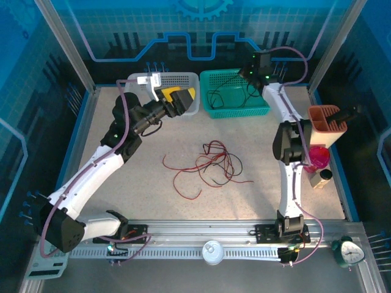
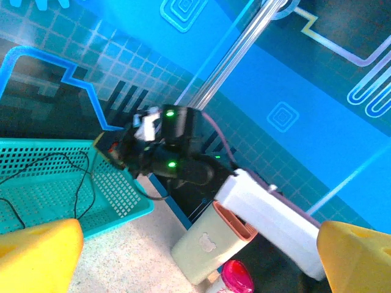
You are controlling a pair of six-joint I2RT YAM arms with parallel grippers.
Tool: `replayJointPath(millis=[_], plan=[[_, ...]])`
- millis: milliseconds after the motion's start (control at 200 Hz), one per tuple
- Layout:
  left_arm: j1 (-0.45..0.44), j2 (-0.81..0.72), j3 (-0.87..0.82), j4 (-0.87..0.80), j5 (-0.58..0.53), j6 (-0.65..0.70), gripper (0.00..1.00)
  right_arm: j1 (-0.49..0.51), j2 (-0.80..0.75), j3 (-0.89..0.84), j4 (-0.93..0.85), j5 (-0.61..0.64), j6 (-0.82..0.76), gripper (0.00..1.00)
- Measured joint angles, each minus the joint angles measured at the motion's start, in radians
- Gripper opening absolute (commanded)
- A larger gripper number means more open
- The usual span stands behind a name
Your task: Untangle the cables
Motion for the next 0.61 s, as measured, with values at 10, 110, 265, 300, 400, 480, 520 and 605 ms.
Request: replayJointPath(millis=[10,110,265,300,400,480,520,605], plan=[[0.000,-0.002,0.000,-0.001,0.000,0.000,0.99,0.001,0.008,0.005,-0.006,-0.002,-0.003,0.00],[0.000,-0.018,0.000,-0.014,0.000,0.001,0.99,0.005,0.092,0.040,-0.093,-0.026,-0.024,0.07],[0.000,-0.038,0.000,-0.034,-0.002,0.005,0.99,0.000,0.135,0.043,-0.209,-0.043,-0.049,0.50],[0.000,-0.043,-0.003,-0.038,-0.005,0.008,0.99,-0.002,0.135,0.047,-0.229,-0.045,-0.049,0.58],[0.000,-0.064,-0.025,-0.052,-0.017,0.013,0.99,-0.006,0.134,0.076,-0.261,-0.053,-0.060,0.72],[0.000,-0.088,-0.061,-0.055,-0.035,0.012,0.99,-0.009,0.116,0.079,-0.275,-0.052,-0.064,0.77],[0.000,-0.100,-0.080,-0.058,-0.043,0.011,0.99,-0.009,0.105,0.079,-0.282,-0.052,-0.071,0.80],[0.000,-0.129,-0.124,-0.060,-0.061,0.004,0.99,-0.010,0.070,0.079,-0.293,-0.050,-0.087,0.82]])
